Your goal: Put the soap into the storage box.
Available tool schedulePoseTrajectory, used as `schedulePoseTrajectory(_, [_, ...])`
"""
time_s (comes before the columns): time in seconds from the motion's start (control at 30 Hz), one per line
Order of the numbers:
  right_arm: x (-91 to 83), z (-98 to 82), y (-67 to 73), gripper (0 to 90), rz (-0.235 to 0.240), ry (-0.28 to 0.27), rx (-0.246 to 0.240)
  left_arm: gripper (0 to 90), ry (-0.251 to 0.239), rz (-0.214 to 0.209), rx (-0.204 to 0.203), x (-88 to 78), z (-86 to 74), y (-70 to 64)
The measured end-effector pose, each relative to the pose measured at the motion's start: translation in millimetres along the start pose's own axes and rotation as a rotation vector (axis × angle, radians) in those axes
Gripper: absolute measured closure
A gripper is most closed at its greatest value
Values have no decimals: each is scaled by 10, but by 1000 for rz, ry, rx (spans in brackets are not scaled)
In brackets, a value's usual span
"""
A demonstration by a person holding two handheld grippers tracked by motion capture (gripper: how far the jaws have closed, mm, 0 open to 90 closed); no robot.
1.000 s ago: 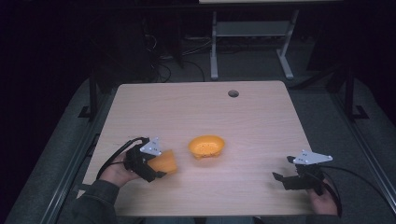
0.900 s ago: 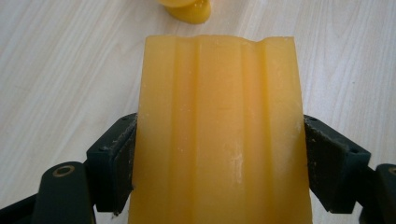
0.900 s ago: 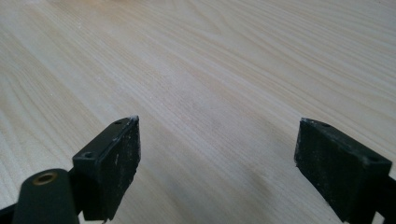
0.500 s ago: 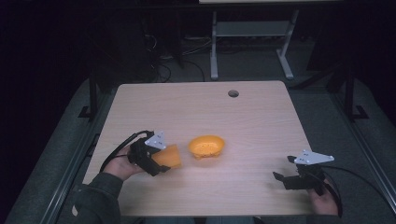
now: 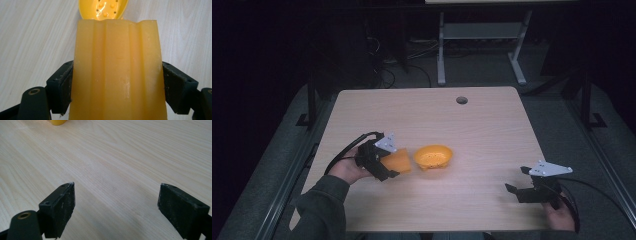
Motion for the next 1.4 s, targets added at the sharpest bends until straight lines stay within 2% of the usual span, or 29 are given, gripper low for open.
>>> schedulePoseTrajectory(0.37, [-9,-8,-25,139,1,-7,1,209,0,3,27,22,228,71])
schedulePoseTrajectory(0.57, [-15,-5,-24,139,3,-12,3,209,1,-4,54,48,378,85])
schedulePoseTrajectory(0.8, [-19,-12,-34,139,2,-13,3,209,-7,-16,65,89,529,107])
schedulePoseTrajectory(1.0, [-22,-14,-48,139,2,-17,2,210,4,-19,94,119,638,140])
schedulePoseTrajectory(1.4, [-26,-17,-49,139,4,-17,8,210,1,-35,115,196,828,163])
Point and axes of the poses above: each handheld gripper's, and its own axes: x roughly forward along the jaws, z roughly out of its top, y roughly to its left, the point moved 9 cm from there along x, roughly forward along the jaws, and after that the axes turned 13 degrees about y, right-handed, at the moved point
